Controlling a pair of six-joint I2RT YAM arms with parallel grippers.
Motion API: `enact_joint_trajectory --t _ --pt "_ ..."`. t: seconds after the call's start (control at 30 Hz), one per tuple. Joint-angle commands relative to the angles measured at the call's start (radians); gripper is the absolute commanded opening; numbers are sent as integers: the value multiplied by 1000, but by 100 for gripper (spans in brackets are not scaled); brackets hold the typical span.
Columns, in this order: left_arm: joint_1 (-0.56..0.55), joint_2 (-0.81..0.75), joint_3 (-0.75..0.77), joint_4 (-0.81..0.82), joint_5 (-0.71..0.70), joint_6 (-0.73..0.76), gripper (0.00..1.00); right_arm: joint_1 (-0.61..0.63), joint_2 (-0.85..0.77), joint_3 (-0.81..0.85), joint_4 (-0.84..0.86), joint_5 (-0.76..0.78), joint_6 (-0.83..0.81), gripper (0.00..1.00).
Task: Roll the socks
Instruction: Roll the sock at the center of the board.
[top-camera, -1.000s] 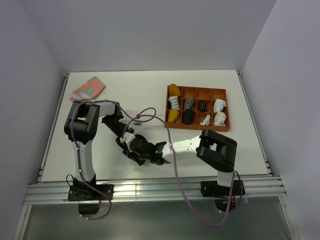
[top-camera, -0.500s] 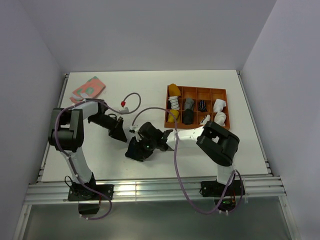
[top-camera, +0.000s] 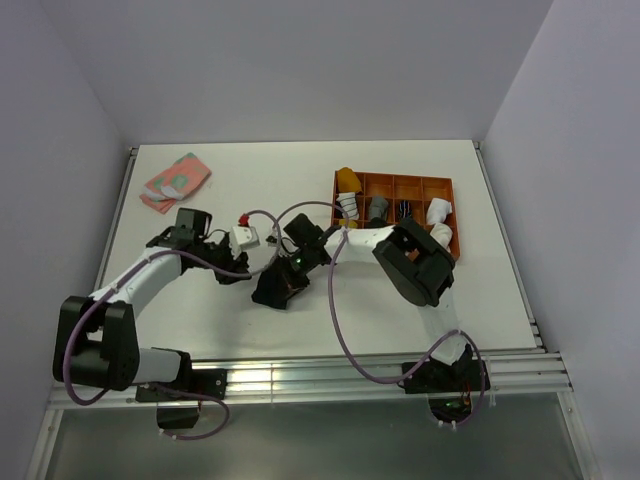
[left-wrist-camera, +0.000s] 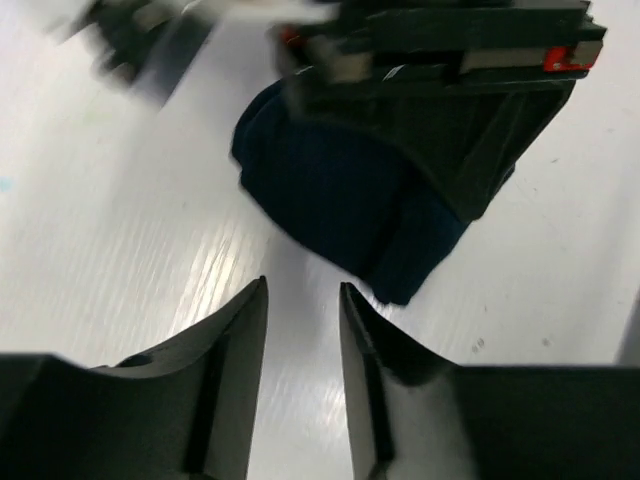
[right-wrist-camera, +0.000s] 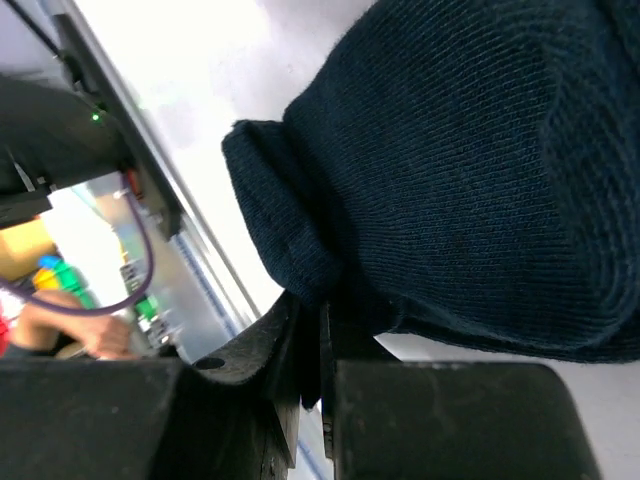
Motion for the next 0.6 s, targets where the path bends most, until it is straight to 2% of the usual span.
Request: enact_joint_trajectory --t 0.0,0.2,0.57 --pt "-99 -49 -77 177 -137 -12 42 -14 23 67 -117 -94 5 1" --pt "-205 -91 -154 235 -193 35 49 -43 48 76 -137 -120 17 1" --pt "-291 -129 -211 201 -135 107 55 -46 63 82 -138 -98 40 0"
